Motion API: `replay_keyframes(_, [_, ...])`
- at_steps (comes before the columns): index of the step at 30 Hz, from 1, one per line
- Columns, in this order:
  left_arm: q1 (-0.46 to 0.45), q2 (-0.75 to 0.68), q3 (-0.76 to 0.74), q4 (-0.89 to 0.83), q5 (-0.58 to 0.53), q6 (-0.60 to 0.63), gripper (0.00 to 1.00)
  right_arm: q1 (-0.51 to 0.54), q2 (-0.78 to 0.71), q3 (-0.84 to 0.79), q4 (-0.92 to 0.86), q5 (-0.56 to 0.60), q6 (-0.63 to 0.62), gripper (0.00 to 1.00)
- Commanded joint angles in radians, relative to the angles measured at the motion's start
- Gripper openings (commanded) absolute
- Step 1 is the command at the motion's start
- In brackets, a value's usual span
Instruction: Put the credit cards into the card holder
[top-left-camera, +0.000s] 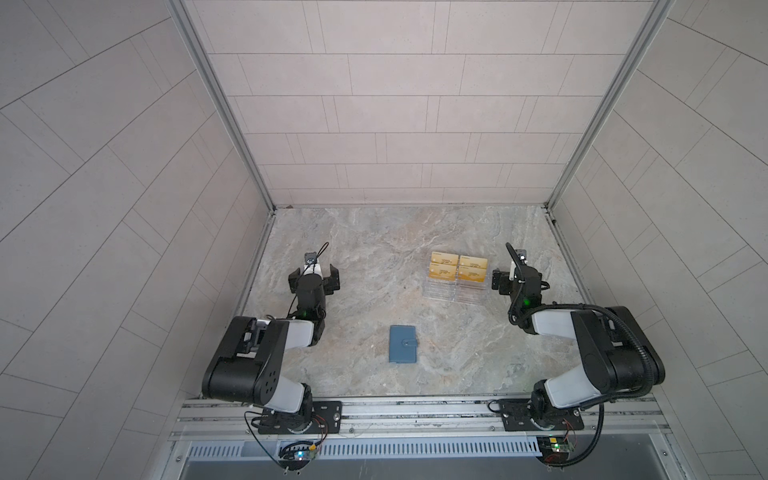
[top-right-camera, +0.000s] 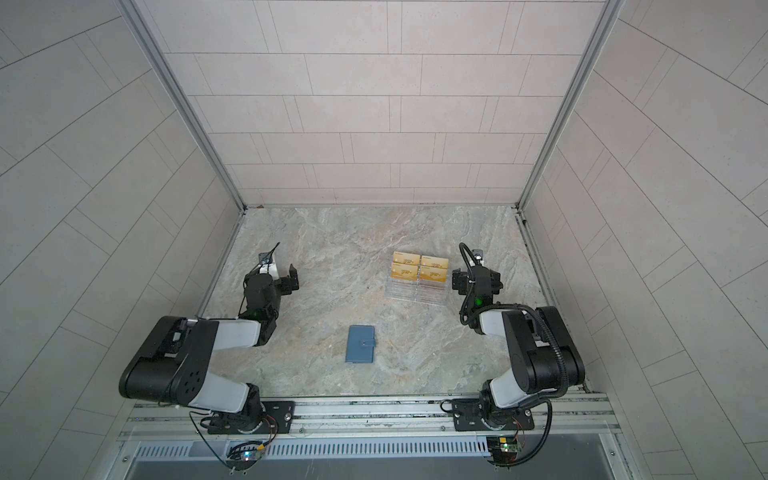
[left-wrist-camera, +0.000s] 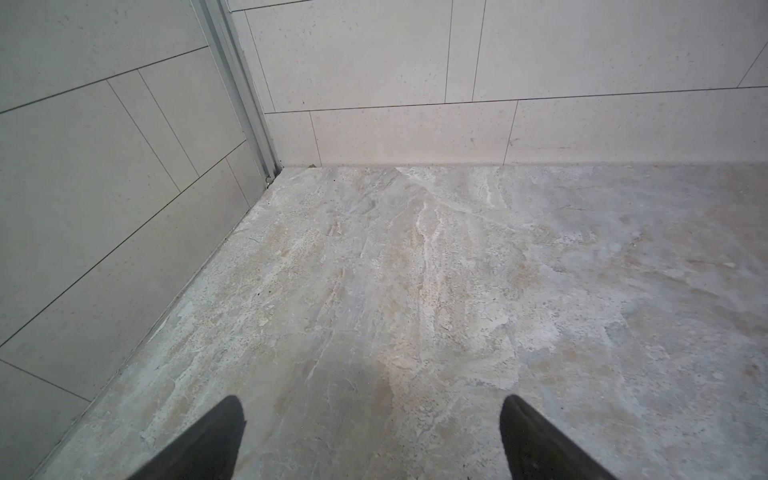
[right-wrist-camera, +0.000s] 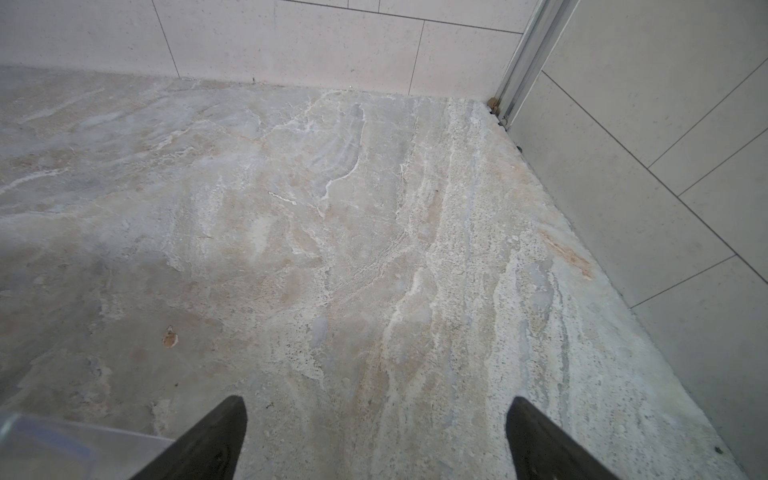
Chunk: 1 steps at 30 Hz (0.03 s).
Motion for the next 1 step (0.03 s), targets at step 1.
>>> replay_keyframes(1, [0.005, -0.013, 0.010, 0.022, 0.015, -0.003, 1.00, 0.005, 0.007, 0.010, 0.006, 0.010, -0.016, 1.00])
